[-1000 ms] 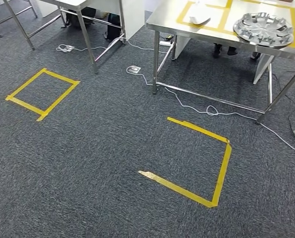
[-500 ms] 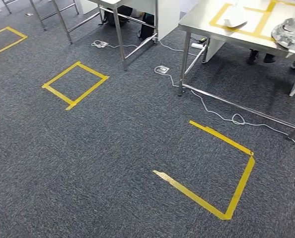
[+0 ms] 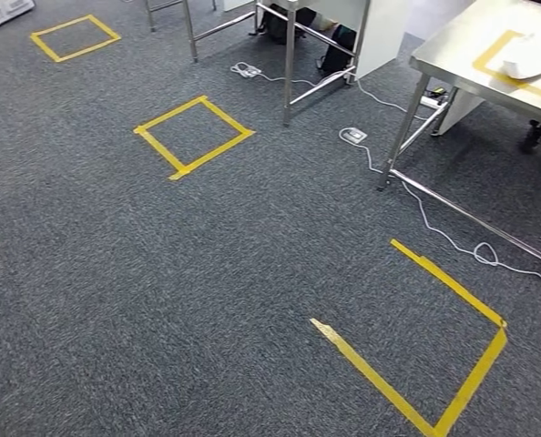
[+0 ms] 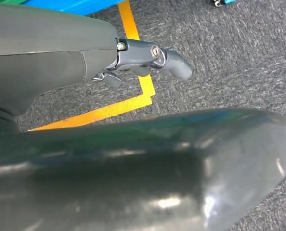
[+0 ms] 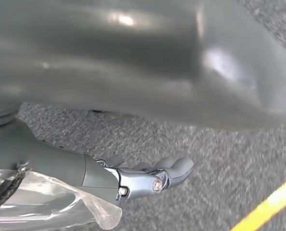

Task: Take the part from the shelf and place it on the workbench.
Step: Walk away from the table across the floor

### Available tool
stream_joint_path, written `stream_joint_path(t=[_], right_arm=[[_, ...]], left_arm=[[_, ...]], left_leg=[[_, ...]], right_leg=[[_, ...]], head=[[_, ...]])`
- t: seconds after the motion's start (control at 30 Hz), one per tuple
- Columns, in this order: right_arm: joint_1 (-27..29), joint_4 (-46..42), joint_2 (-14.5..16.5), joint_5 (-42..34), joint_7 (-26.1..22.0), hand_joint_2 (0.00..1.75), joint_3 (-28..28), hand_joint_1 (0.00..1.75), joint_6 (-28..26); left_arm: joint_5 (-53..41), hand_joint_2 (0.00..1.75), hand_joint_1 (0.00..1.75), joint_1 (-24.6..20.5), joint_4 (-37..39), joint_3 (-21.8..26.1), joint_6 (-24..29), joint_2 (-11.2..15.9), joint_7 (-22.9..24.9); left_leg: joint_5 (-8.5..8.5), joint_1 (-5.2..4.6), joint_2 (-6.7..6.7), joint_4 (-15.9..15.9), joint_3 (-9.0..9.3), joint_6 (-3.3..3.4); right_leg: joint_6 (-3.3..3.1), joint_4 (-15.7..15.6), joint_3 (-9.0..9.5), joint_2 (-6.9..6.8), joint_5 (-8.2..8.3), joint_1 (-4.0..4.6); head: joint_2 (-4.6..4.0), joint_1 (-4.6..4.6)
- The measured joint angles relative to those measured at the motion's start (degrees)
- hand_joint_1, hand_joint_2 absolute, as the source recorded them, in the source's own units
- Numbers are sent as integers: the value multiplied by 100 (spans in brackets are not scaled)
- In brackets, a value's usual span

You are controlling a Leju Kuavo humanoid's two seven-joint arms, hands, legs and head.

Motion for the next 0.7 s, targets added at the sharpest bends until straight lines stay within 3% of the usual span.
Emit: stream_joint_path(t=[0.03, 0.07, 0.1, 0.13, 0.17, 0.23, 0.3, 0.37, 0.43, 0.5, 0.53, 0.57, 0.63, 0.7], right_arm=[[3, 4, 2, 4, -1, 0, 5, 0, -4], [2, 8, 4, 8, -4, 0, 14, 0, -7], [-1, 10, 5, 14, -8, 0, 22, 0, -10], [-7, 11, 4, 23, -15, 0, 31, 0, -14], [-11, 12, 4, 31, -24, 0, 37, 0, -17], [-12, 16, 4, 48, -37, 0, 44, 0, -22], [-10, 21, 9, 60, -44, 0, 55, 0, -25], [-16, 25, 15, 62, -52, 0, 75, 0, -31], [-9, 27, 18, 64, -58, 0, 91, 0, -36], [4, 28, 18, 68, -58, 0, 97, 0, -36], [5, 28, 19, 69, -57, 0, 101, 0, -36], [3, 28, 19, 69, -57, 0, 104, 0, -36], [-3, 28, 23, 69, -57, 0, 115, 0, -36], [-11, 28, 27, 67, -60, 0, 124, 0, -36]], left_arm=[[1, 0, 0, 2, 0, 11, -9, -3, 0], [1, 0, 0, 3, 0, 21, -17, -4, 0], [2, 0, 0, 2, 0, 27, -24, -5, 0], [2, 0, 0, 0, 0, 31, -30, -10, 0], [2, 0, 0, -6, 0, 34, -35, -14, 0], [1, 0, 0, -12, 0, 50, -41, -21, 0], [0, 0, 0, 0, 0, 69, -35, -24, 0], [-1, 0, 0, 8, 0, 78, -25, -22, -1], [-9, 0, 0, -6, 0, 80, -19, -21, -2], [-21, 0, 0, -11, 0, 81, -19, -21, -2], [-25, 0, 0, -4, 0, 81, -19, -21, -2], [-27, 0, 0, 6, 0, 82, -19, -20, -2], [-32, 0, 0, 16, 0, 85, -19, -18, -5], [-48, 0, 0, 0, 0, 86, -22, -22, -14]], left_leg=[[1, -11, -81, 2, 5, 3], [1, -21, -165, 3, 15, 3], [1, -27, -243, 4, 27, 2], [1, -35, -313, 8, 30, -4], [2, -36, -381, 19, 19, -18], [24, -12, -508, 33, -33, -80], [45, 15, -606, 39, -77, -156], [-100, 6, -397, 249, -176, -218], [-460, 19, -62, 895, -474, -277], [-737, 61, 53, 1583, -798, -332], [-740, 82, 71, 1706, -850, -353], [-636, 101, 90, 1600, -783, -370], [-266, 127, 228, 849, -368, -388], [-69, 110, 391, 200, -18, -352]], right_leg=[[-17, 14, -43, 13, 96, 5], [-40, -200, 22, 36, 296, 10], [-70, -604, 181, 109, 557, 13], [-104, -1018, 355, 264, 750, 9], [-126, -1360, 501, 411, 874, 2], [-153, -1628, 631, 581, 904, 9], [-188, -1681, 672, 457, 935, 14], [-241, -1747, 718, 292, 969, -7], [-274, -1776, 746, 103, 966, -6], [-278, -1773, 749, -90, 946, 3], [-272, -1772, 748, -174, 936, 4], [-260, -1769, 753, -251, 924, 3], [-220, -1761, 796, -386, 887, 2], [-149, -1740, 810, -490, 838, 26]], head=[[0, 0], [0, -1], [0, -1], [0, -4], [0, -9], [1, -16], [1, -13], [0, -37], [-1, -65], [0, -69], [0, -70], [0, -70], [0, -70], [0, -69]])
